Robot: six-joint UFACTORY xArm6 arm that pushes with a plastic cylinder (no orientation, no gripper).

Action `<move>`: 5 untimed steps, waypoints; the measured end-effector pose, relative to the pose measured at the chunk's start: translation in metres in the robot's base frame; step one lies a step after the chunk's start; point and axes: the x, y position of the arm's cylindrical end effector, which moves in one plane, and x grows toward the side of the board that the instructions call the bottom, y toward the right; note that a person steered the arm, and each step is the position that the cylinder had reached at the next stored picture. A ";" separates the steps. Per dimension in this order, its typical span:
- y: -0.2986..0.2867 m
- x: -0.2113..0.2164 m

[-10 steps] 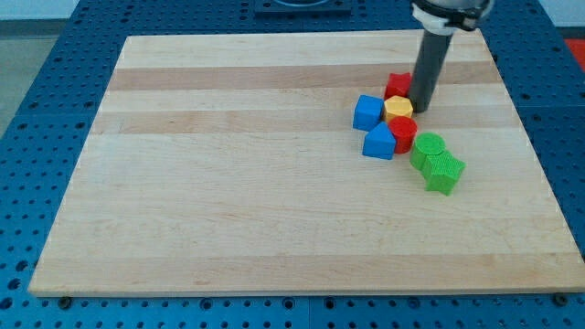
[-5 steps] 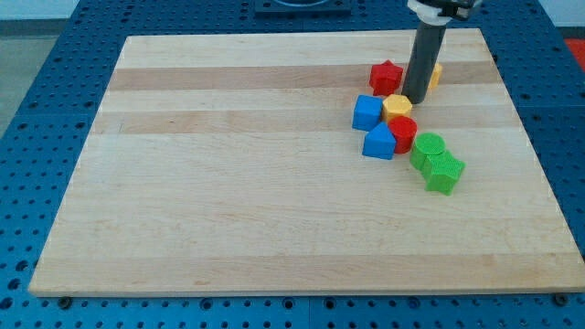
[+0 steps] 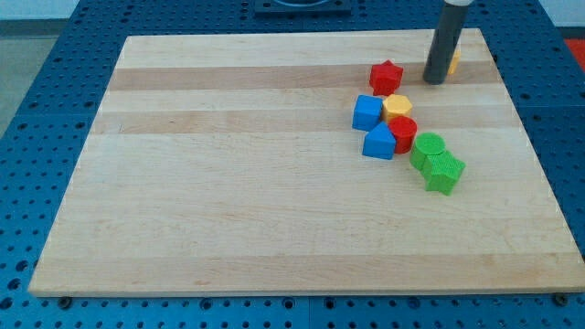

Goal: Push the yellow heart to the top right of the board

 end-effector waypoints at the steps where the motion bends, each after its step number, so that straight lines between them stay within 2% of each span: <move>1: 0.018 0.000; 5: 0.032 -0.034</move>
